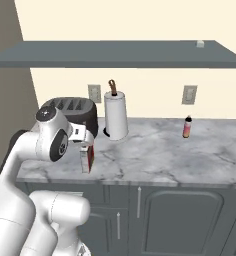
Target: Pick the yogurt and cereal from the counter and place them in the cabinets closest to them.
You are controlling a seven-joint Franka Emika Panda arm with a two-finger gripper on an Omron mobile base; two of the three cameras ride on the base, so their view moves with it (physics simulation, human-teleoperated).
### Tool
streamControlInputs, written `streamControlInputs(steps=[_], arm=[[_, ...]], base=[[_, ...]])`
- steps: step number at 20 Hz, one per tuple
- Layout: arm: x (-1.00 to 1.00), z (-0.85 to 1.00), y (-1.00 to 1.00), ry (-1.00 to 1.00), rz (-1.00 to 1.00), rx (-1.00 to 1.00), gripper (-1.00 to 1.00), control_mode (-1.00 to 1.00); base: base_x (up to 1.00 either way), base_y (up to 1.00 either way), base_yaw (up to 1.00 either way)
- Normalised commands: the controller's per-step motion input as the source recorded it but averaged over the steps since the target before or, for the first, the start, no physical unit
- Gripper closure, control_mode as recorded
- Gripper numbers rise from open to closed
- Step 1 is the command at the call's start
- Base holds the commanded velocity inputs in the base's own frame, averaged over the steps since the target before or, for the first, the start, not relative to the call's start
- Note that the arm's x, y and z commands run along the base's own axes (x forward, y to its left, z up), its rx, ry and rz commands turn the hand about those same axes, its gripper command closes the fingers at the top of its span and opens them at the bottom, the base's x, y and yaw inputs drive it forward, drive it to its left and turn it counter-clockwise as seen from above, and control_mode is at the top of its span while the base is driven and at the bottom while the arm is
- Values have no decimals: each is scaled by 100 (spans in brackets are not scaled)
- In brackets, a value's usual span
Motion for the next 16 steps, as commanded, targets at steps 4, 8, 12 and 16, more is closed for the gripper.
streamControlInputs(steps=[4,8,12,16], arm=[[0,-15,0,0,0,0,-100,-100],[1,-27,0,0,0,0,-100,-100],[13,-17,0,0,0,0,-100,-100],[27,-7,0,0,0,0,-100,-100]], base=[[0,0,0],[0,0,0],[0,0,0],[0,0,0]])
